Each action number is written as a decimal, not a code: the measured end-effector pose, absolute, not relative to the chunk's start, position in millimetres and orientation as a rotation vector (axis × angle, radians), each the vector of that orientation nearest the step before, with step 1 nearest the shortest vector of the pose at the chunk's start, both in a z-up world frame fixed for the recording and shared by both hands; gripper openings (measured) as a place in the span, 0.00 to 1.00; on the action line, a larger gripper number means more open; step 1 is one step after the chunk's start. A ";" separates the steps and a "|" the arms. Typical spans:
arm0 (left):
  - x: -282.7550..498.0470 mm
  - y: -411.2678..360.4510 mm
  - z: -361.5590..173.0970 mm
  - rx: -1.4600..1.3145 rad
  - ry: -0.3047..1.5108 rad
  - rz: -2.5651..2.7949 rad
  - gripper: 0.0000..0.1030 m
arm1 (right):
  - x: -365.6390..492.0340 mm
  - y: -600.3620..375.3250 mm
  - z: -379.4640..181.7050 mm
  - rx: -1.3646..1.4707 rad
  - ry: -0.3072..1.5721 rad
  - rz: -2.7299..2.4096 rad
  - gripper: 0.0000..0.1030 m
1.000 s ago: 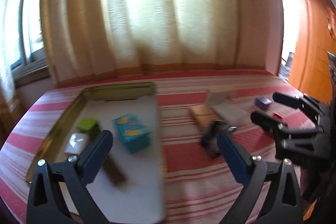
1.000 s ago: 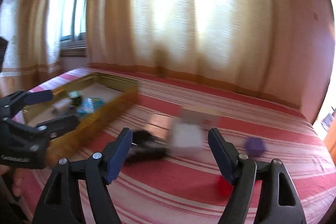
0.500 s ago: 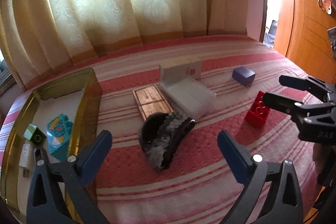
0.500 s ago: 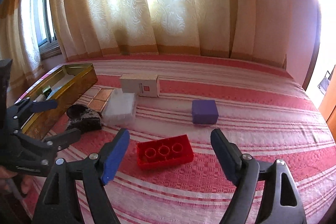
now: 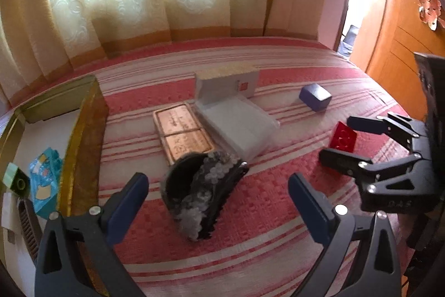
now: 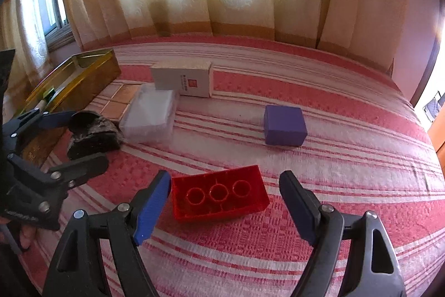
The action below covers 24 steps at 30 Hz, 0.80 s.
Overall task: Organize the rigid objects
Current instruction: 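Grasp the red toy brick with the right tool while the left tool grasps the black sequined pouch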
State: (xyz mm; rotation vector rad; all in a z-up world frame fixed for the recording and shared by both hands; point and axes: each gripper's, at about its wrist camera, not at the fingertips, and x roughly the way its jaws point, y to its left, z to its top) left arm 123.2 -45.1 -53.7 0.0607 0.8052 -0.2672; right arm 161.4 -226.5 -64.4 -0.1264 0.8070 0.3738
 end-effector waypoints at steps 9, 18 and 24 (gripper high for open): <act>132.4 -35.2 -61.9 -0.012 0.867 -0.278 0.58 | 164.3 -226.6 -70.3 -0.126 0.844 0.386 0.66; 124.6 -37.0 -56.8 0.018 0.826 -0.272 0.48 | 147.8 -233.4 -53.8 -0.118 0.718 0.328 0.66; 118.5 -28.4 -50.7 -0.019 0.786 -0.266 0.47 | 139.7 -235.3 -40.6 -0.050 0.631 0.313 0.66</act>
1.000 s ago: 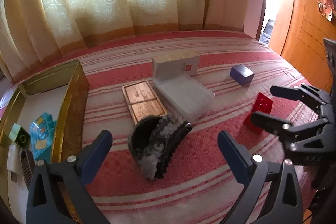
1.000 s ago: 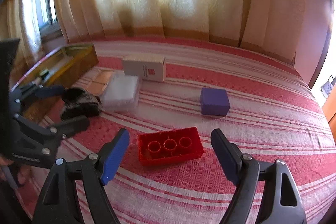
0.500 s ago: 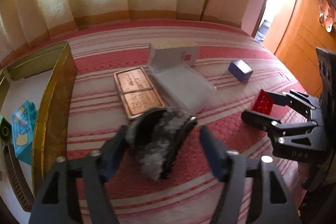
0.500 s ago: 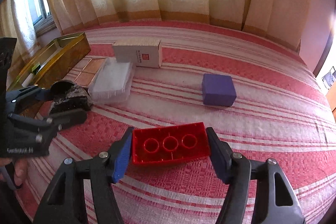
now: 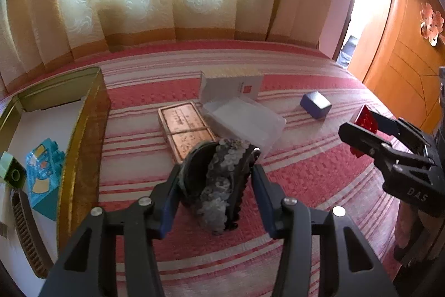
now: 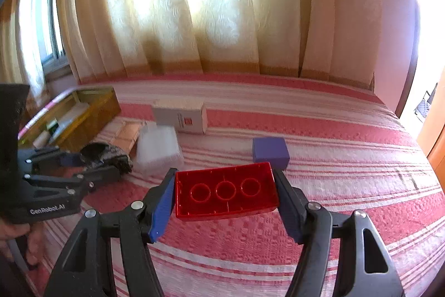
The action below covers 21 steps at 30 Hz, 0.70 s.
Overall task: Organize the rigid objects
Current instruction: 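Grasp the red toy brick with the right tool while the left tool grasps the black sequined pouch, then carry the red brick with the right tool and the black pouch with the left tool over the tray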
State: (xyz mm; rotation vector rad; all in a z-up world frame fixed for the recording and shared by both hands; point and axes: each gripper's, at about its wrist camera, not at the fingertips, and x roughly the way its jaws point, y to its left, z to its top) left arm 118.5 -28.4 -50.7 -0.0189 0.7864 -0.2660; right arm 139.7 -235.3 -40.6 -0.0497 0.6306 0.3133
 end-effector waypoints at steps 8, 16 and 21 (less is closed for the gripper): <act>95.3 -25.4 -34.5 0.003 0.650 -0.209 0.47 | 124.1 -230.1 -28.5 0.015 0.516 0.297 0.66; 70.5 -13.6 -19.9 -0.017 0.508 -0.138 0.47 | 107.7 -228.3 -19.8 0.039 0.403 0.260 0.66; 63.5 -8.4 -16.3 -0.025 0.461 -0.115 0.47 | 100.9 -225.0 -17.1 0.036 0.359 0.245 0.66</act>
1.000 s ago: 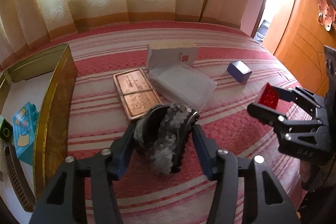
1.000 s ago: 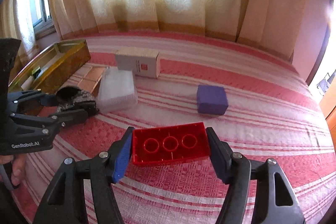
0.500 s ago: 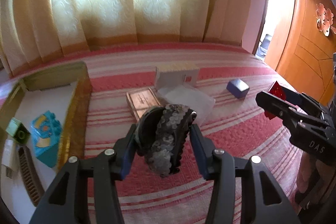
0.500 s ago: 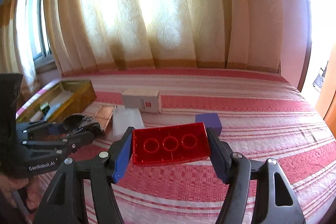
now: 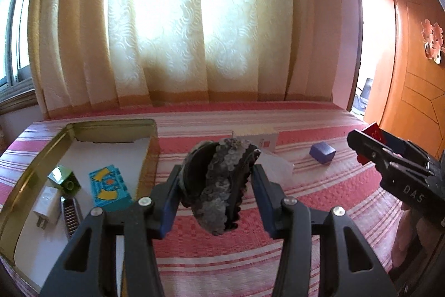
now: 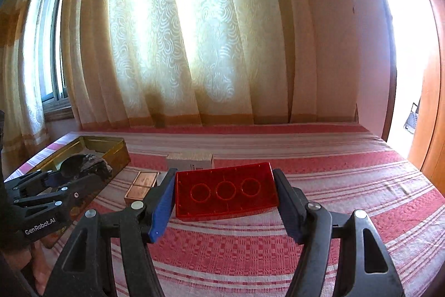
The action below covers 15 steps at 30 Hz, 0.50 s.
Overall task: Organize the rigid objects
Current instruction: 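Carry the red brick with the right tool and the black pouch with the left tool over the tray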
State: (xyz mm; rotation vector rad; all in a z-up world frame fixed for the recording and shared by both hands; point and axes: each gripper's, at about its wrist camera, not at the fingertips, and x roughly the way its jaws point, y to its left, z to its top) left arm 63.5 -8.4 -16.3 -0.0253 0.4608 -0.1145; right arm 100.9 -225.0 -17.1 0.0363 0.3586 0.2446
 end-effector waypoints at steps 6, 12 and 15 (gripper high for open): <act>56.5 -4.7 -13.9 -0.024 0.423 -0.094 0.47 | 87.7 -221.9 -12.7 0.029 0.281 0.226 0.66; 50.3 -1.5 -12.5 -0.031 0.400 -0.080 0.47 | 85.5 -212.6 -11.0 0.013 0.269 0.232 0.66; 48.5 -0.3 -12.3 -0.033 0.393 -0.078 0.47 | 84.7 -208.7 -10.8 0.012 0.267 0.240 0.66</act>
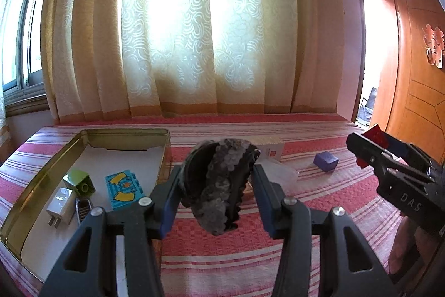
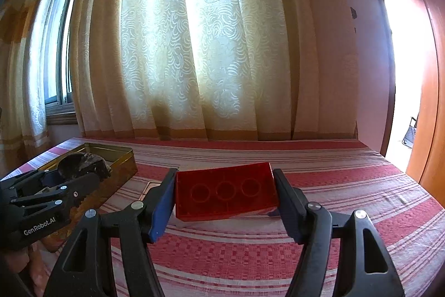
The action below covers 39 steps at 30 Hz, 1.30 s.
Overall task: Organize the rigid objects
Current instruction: 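Carry the red brick with the right tool and the black pouch with the left tool over the tray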
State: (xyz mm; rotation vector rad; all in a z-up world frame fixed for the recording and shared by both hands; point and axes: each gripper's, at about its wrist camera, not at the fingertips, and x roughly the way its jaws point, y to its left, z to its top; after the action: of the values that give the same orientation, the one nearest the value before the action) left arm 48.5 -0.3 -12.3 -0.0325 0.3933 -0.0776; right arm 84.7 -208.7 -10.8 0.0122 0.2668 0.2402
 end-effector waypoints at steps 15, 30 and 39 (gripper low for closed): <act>43.5 6.9 -11.9 -0.055 0.386 -0.072 0.47 | 78.1 -190.6 -12.0 0.003 0.256 0.288 0.66; 41.5 11.5 -12.2 -0.074 0.389 -0.075 0.47 | 74.0 -174.7 -11.1 -0.004 0.252 0.327 0.66; 40.1 15.7 -12.1 -0.087 0.397 -0.075 0.47 | 72.7 -166.3 -10.1 -0.009 0.253 0.348 0.66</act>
State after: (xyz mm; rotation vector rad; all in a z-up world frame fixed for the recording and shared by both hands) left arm 40.1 15.7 -12.1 -0.0867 0.3970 -0.0750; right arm 72.7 -166.3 -10.1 -0.0094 0.2527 0.3479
